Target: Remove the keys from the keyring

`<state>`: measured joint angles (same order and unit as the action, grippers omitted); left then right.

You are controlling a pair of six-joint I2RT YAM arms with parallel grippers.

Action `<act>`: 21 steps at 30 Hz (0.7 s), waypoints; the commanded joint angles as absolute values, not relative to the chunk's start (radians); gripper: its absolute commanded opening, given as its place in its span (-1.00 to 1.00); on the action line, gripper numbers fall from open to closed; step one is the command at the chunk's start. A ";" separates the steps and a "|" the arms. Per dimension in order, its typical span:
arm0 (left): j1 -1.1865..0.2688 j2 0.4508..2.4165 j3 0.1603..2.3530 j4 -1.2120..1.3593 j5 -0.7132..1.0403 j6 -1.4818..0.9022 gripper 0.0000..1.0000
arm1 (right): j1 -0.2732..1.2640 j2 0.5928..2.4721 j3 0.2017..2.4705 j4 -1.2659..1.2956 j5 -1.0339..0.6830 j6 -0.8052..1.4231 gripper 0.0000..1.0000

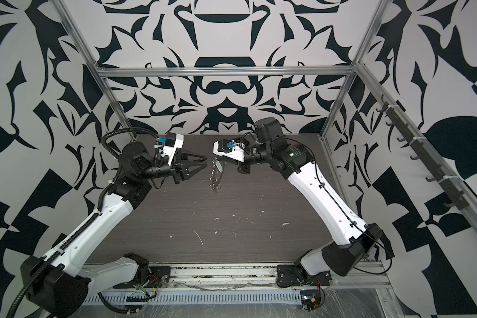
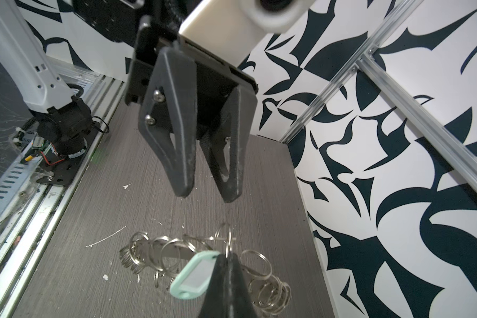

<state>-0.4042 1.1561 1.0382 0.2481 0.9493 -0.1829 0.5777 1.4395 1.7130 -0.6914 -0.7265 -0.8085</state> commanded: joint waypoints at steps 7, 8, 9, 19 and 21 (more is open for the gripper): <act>-0.407 1.191 1.084 0.248 1.018 -0.141 -0.28 | 0.598 1.415 1.725 -0.687 -0.795 -0.827 -1.00; -0.413 1.195 1.086 0.250 1.020 -0.143 -0.31 | 0.602 1.415 1.723 -0.687 -0.791 -0.828 -1.00; -0.415 1.197 1.086 0.250 1.021 -0.144 -0.34 | 0.605 1.417 1.724 -0.689 -0.787 -0.829 -1.00; -0.436 1.200 1.083 0.250 1.017 -0.141 -0.57 | 0.618 1.422 1.733 -0.699 -0.769 -0.835 -1.00; -0.437 1.199 1.082 0.250 1.017 -0.141 -0.62 | 0.619 1.423 1.734 -0.702 -0.767 -0.836 -1.00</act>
